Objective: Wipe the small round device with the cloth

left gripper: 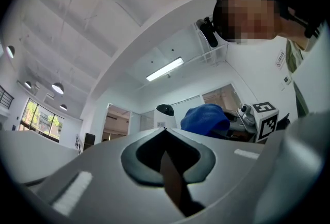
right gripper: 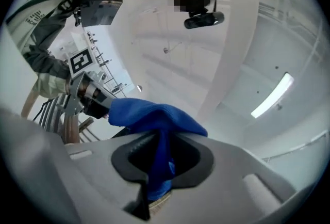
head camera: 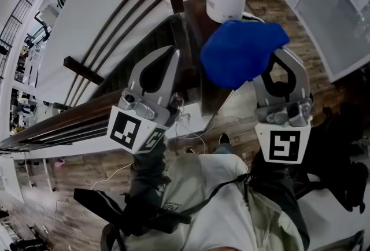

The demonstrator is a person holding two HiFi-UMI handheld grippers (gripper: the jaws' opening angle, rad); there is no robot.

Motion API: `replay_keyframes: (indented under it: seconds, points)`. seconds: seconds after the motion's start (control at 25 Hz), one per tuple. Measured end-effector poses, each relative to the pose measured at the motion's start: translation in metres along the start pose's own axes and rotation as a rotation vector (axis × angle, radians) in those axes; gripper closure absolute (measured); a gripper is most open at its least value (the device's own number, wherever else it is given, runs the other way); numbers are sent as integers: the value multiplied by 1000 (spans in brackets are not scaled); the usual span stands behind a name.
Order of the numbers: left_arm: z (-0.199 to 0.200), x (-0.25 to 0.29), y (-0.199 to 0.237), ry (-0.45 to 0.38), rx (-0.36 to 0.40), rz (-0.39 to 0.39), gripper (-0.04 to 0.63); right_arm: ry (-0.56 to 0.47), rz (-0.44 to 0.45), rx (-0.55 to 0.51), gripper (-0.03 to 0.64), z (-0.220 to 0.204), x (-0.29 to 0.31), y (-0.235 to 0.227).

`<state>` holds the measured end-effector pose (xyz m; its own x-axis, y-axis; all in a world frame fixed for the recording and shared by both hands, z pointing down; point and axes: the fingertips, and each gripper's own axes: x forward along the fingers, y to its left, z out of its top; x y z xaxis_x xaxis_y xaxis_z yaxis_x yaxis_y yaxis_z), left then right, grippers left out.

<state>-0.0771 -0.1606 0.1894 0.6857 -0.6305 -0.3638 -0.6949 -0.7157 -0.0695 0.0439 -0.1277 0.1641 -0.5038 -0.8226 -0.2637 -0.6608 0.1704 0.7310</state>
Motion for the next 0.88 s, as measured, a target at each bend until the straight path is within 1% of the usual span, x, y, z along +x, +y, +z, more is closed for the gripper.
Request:
replay_keyframes:
  seconds: [0.12, 0.28, 0.48, 0.88]
  points:
    - [-5, -3, -5, -1, -24, 1, 591, -12, -47, 97, 557, -7, -10, 0]
    - [-12, -8, -13, 4, -52, -1, 591, -6, -72, 159, 557, -16, -20, 4]
    - [-15, -13, -19, 4, -62, 1, 591, 1, -88, 170, 557, -17, -27, 4]
    - [-12, -12, -29, 6, -34, -3, 591, 4, -80, 179, 557, -21, -31, 9]
